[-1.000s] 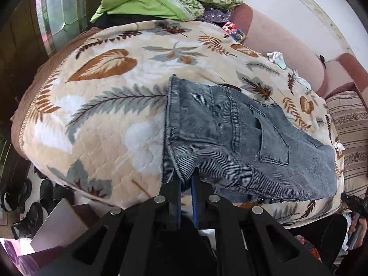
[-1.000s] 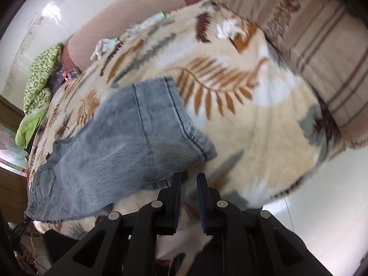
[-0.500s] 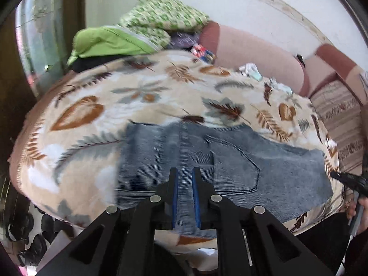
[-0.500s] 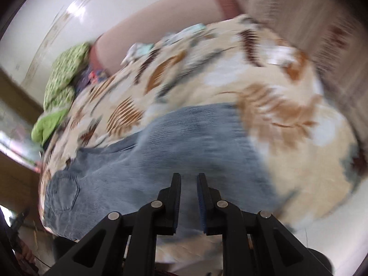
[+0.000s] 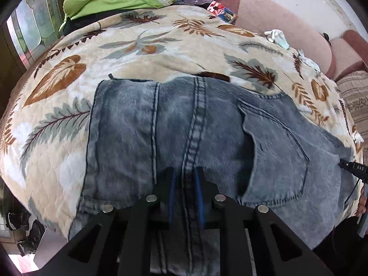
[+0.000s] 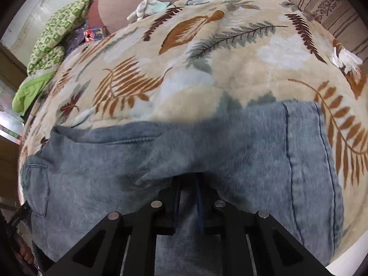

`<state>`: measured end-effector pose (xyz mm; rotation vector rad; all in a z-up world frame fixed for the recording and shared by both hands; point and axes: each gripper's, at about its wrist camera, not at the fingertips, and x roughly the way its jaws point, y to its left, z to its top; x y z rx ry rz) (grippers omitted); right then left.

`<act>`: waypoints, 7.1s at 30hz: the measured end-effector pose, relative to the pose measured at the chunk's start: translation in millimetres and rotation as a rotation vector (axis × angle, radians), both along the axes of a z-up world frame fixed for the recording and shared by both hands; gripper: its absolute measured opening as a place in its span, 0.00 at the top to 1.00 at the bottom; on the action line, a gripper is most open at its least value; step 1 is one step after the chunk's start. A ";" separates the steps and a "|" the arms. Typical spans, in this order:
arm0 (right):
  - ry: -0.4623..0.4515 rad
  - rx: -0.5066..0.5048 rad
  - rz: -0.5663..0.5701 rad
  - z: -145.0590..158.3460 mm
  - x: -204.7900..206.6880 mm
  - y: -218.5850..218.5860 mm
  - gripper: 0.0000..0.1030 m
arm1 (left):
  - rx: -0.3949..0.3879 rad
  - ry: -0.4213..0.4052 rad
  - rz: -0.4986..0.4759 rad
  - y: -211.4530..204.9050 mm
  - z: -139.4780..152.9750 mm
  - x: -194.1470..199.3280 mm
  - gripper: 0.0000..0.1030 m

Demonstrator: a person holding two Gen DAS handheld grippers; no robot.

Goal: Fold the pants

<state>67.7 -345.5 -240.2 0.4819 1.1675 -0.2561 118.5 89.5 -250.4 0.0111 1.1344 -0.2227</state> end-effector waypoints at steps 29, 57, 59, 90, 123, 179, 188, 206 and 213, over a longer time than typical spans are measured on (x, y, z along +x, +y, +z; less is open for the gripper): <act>0.042 -0.017 0.325 10.9 95.0 177.9 0.85 | 0.046 -0.047 -0.016 20.3 19.5 -32.0 0.62; 0.011 -0.004 0.552 16.3 165.9 300.8 0.83 | 0.044 -0.005 0.067 48.3 9.2 -35.1 0.55; 0.021 0.014 0.543 13.7 167.4 298.3 0.84 | 0.051 -0.005 0.061 46.3 6.4 -35.0 0.54; -0.056 -0.033 0.236 59.5 74.0 154.0 0.83 | 0.063 -0.040 -0.031 -3.5 28.8 -46.4 0.27; 0.137 -0.130 -0.024 -0.8 -41.5 22.3 0.80 | 0.179 -0.037 -0.209 -41.7 -13.6 -52.7 0.00; -0.138 -0.052 -0.227 61.9 -167.4 -80.3 0.77 | 0.246 -0.112 -0.396 -156.0 33.6 -70.8 0.00; -0.176 0.013 -0.226 56.4 -169.7 -89.9 0.77 | 0.276 0.013 -0.479 -235.5 -2.3 -74.8 0.00; -0.175 0.117 -0.075 -1.0 -135.5 -41.0 0.77 | 0.373 0.008 -0.521 -248.0 -30.2 -84.8 0.00; -0.179 0.105 -0.058 7.6 -148.0 -35.3 0.77 | 0.390 0.021 -0.517 -246.2 -28.5 -92.3 0.00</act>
